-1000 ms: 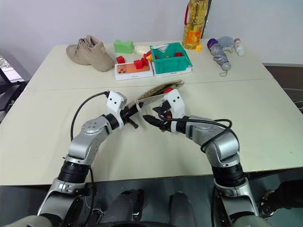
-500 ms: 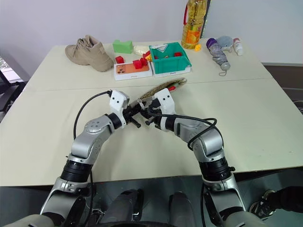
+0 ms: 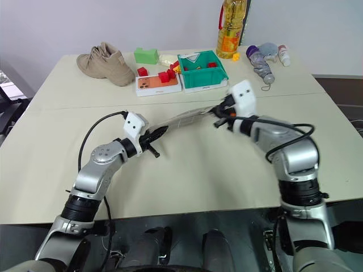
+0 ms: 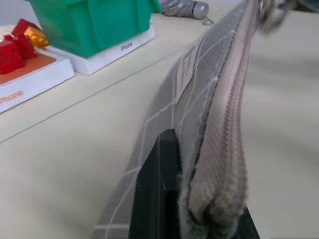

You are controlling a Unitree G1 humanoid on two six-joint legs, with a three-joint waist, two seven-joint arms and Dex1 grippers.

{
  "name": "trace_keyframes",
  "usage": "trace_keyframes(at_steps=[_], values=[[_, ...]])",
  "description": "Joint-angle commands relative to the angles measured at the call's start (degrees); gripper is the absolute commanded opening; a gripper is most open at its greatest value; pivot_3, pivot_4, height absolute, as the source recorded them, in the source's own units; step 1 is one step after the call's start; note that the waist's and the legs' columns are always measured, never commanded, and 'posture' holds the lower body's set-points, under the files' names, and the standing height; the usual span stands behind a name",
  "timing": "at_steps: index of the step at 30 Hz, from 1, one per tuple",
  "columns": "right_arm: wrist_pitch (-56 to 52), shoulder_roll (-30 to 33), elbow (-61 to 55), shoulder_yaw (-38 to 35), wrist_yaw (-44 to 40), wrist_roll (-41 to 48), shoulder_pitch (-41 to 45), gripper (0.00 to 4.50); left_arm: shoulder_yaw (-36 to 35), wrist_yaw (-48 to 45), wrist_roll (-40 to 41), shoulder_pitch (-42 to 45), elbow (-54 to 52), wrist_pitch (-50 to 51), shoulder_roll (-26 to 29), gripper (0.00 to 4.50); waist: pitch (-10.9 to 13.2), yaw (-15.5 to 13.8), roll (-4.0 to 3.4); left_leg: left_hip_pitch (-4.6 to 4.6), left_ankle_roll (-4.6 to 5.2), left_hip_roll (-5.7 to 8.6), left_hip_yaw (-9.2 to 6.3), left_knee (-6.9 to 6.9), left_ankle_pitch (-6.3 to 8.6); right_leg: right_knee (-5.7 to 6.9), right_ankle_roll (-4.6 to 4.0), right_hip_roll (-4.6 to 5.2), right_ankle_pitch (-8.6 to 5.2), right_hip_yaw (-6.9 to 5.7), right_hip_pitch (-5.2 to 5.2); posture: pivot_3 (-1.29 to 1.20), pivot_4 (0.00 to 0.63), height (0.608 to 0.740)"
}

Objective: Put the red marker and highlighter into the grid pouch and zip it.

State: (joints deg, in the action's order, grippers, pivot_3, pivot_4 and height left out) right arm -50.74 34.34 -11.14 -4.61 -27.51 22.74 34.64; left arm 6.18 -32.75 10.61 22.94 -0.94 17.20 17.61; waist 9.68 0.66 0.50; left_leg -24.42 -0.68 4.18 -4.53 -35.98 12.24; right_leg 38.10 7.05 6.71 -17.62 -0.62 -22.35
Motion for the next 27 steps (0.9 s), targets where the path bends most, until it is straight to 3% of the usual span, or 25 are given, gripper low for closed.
trace_keyframes(at_steps=[1,5,6,10,12,15,20,27], values=[[3.16,3.87,1.69,-3.62,-0.92,-1.67,0.68,0.05,-0.61,-0.16,-1.01,-1.84,-0.46,-0.73,1.56,0.0,0.0,0.03,0.0,0.0,0.0,0.0,0.0,0.0,0.0,0.0,0.0,0.0,0.0,0.0,0.0,0.0,0.15,0.739],[3.01,7.1,-0.12,-2.44,-7.07,0.56,-3.81,0.05,-1.83,-0.9,1.35,-3.29,-1.48,0.54,1.49,0.0,0.0,0.01,0.0,0.0,0.01,-0.01,0.01,0.01,0.01,-0.02,0.0,0.01,0.0,0.0,0.01,0.0,0.15,0.739],[3.23,8.04,-1.16,-2.19,-9.37,1.47,-6.22,0.58,-2.22,-1.16,2.11,-4.09,-2.19,1.32,1.7,0.65,0.0,0.01,0.0,0.0,0.04,-0.01,0.01,0.01,0.02,-0.06,0.0,0.01,0.0,0.0,0.04,0.0,0.15,0.739],[5.59,10.27,-3.07,-3.15,-14.19,2.81,-13.37,2.38,-3.51,-0.75,3.24,-7.62,-5.12,3.66,2.99,2.39,0.0,-0.03,0.0,-0.02,0.05,-0.01,0.01,0.01,0.03,-0.06,0.01,0.03,0.0,0.0,0.03,0.0,0.15,0.739],[8.54,11.11,-3.52,-4.63,-16.8,3.12,-17.08,2.39,-4.67,-0.37,4.08,-10.12,-7.16,4.87,3.75,3.35,0.0,-0.02,0.0,-0.01,0.06,-0.01,0.01,-0.01,0.03,-0.05,0.0,0.03,0.0,0.0,0.05,0.0,0.15,0.739],[13.35,11.98,-3.35,-7.44,-20.38,3.58,-22.45,2.39,-7.57,-0.12,6.1,-15.27,-11.37,7.02,4.83,3.35,0.0,-0.02,-0.01,0.0,0.06,-0.02,0.01,-0.01,0.04,-0.06,0.0,0.04,0.0,0.01,0.05,0.0,0.15,0.739],[16.6,10.12,1.03,-11.97,-19.71,4.82,-23.42,2.39,-14.2,2.59,8.47,-21.2,-14.78,9.09,5.68,3.35,0.0,-0.14,0.0,0.01,0.06,-0.03,-0.01,-0.02,0.04,-0.04,-0.01,0.04,0.0,0.06,0.06,0.0,0.15,0.739],[19.38,7.98,4.3,-11.26,-19.47,3.91,-22.73,2.39,-18.5,5.74,7.32,-24.7,-14.81,7.33,6.86,3.35,0.0,-0.88,-0.01,0.01,0.06,0.0,0.01,-0.05,0.05,-0.07,-0.01,0.09,0.0,0.07,0.09,0.0,0.15,0.739]])
